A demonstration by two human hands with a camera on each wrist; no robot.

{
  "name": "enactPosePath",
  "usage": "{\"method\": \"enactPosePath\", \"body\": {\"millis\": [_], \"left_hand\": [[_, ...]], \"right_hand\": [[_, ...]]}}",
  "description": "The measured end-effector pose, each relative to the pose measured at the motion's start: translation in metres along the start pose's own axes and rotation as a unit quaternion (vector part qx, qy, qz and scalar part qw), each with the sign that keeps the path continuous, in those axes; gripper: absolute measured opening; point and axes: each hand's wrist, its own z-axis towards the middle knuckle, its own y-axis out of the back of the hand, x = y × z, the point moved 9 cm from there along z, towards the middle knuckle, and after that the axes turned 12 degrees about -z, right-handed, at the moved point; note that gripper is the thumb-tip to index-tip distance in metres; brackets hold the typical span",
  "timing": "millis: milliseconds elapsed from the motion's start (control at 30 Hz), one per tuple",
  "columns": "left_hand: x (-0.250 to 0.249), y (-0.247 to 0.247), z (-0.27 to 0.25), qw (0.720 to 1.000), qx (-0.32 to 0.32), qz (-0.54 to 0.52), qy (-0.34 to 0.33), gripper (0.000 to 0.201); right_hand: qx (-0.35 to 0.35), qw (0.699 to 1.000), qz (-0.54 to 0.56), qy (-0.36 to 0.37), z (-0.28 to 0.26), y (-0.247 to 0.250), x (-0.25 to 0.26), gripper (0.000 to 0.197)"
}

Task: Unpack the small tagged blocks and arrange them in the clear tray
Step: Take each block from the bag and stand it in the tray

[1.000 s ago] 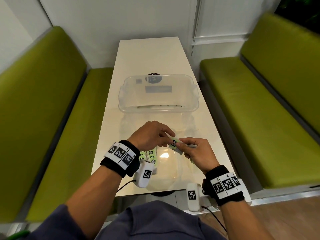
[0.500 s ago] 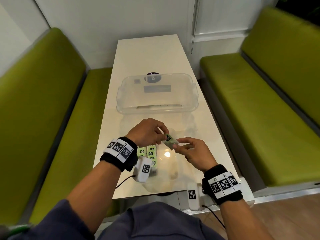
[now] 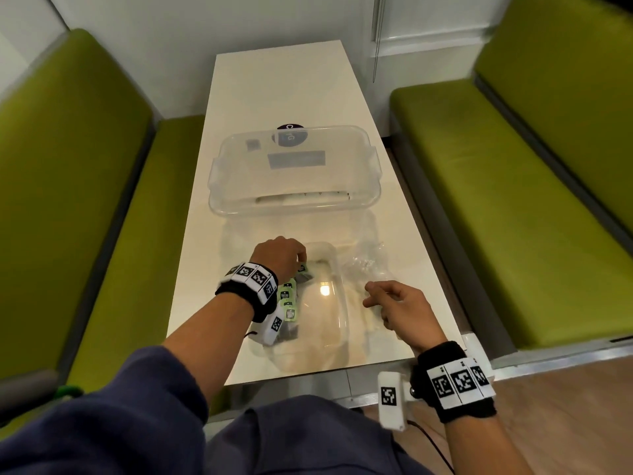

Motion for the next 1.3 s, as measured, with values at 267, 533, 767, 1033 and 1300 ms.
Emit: {"method": "enactPosePath", "body": {"millis": [267, 533, 767, 1033, 1300], "left_hand": [[-0.008, -0.007, 0.009, 0.998, -0.012, 0.058, -0.007, 0.024], [-0.008, -0.008, 0.011, 0.998, -0.016, 0.056, -0.01, 0.032], [-0.004, -0.005, 0.009, 0.998, -0.056, 0.018, -0.022, 0.036], [-0.009, -0.014, -0.002, 0.999, 0.001, 0.049, 0.0, 0.023], [-0.008, -0.041, -0.009, 0.987, 0.121, 0.105, 0.012, 0.043]], "right_hand": [[0.014, 1.0, -0.003, -0.015, -0.001, 0.003, -0.005, 0.019], [0.016, 1.0, 0.008, -0.025, -0.003, 0.001, -0.01, 0.021], [0.016, 1.0, 0.003, -0.021, -0.006, 0.0, -0.006, 0.022], [0.02, 0.999, 0.006, -0.025, -0.011, -0.005, -0.002, 0.021], [0.016, 1.0, 0.008, -0.024, -0.014, -0.003, 0.003, 0.021]]}}
